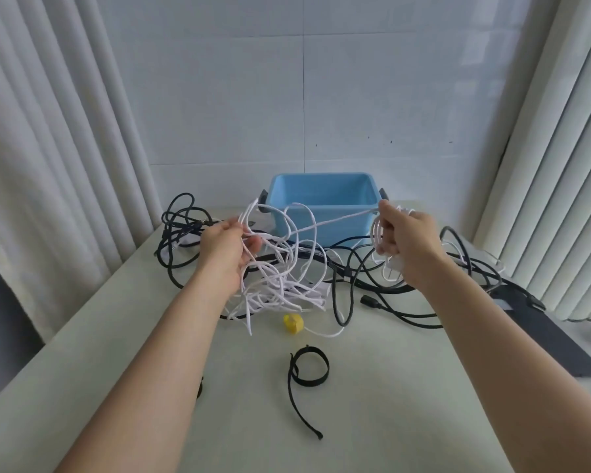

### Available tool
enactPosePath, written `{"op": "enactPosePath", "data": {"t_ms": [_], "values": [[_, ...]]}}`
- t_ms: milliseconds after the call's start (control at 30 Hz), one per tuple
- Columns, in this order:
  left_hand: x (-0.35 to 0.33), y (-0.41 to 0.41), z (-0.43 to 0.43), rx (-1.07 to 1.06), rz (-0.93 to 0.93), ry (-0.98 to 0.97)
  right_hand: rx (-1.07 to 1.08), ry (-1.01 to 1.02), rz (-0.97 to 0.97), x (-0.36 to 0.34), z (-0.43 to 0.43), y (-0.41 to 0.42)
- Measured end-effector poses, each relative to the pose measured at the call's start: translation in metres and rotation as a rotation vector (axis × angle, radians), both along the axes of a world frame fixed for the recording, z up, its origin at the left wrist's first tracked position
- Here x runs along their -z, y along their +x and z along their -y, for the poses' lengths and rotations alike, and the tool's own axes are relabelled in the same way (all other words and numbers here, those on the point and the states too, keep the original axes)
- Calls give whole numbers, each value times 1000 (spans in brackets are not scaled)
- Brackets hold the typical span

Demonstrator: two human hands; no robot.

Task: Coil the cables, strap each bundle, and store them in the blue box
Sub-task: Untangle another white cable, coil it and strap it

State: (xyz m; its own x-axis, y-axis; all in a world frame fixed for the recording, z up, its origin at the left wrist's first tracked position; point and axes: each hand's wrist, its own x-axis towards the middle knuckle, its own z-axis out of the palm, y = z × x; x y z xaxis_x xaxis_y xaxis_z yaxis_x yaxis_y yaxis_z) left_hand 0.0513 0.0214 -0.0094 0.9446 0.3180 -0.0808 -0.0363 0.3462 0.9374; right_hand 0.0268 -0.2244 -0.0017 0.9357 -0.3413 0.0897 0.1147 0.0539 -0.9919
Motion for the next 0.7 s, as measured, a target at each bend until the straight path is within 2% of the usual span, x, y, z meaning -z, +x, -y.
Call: {"op": "enactPosePath", "data": {"t_ms": [100, 200, 333, 500, 633, 700], "values": [[-3, -2, -2, 137, -35, -67, -81, 11, 40, -5, 2, -2], [-3, -3, -4, 272, 21, -10, -155, -11, 92, -14, 1, -7], [-5, -6, -1, 295, 118, 214, -267, 35, 98, -26, -4, -17], [-10, -12, 0, 322, 91, 188, -419, 239, 146, -41, -10, -26], [-15, -14, -5, 329, 98, 222, -402, 282, 162, -45, -9, -26], [-16, -15, -11, 443, 165, 408, -386, 278, 161, -46, -10, -27]]}}
